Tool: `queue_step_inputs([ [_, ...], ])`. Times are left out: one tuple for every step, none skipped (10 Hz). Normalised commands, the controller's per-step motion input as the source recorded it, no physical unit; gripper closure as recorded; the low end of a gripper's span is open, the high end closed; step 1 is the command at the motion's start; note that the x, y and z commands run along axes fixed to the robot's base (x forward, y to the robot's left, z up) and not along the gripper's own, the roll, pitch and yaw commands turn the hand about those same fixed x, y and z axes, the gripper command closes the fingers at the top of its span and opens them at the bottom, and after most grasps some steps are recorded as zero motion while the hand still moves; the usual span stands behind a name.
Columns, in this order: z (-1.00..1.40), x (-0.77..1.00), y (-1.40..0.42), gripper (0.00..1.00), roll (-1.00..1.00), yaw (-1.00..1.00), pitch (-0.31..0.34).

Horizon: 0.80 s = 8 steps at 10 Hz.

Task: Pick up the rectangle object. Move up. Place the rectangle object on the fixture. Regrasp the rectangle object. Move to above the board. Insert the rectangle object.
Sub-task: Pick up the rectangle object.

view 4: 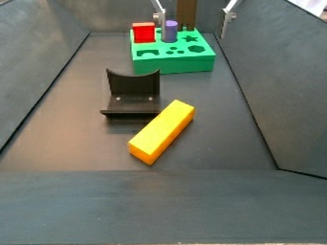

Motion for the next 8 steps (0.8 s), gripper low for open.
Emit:
queue_step_inputs([
  [0.01,-0.12,0.11,0.0,-0.04,0.0,-0.003],
  [0.0,-0.04,0.31,0.0,-0.03,-0.51,-0.004],
  [0.0,0.0,0.12,0.0,-0.14,-0.71,-0.067],
  [-0.15,0.18,0.17,0.0,0.0,-0.87,-0.071],
  [-0.31,0.3,0.2,0.0,0.0,-0.83,-0.011],
  [-0.49,0.41,0.26,0.0,0.05,-0.72,0.0],
  [-0.69,0.47,0.35,0.0,0.13,-0.58,0.081],
  [-0.76,0.56,0.51,0.0,0.19,-0.34,0.119],
])
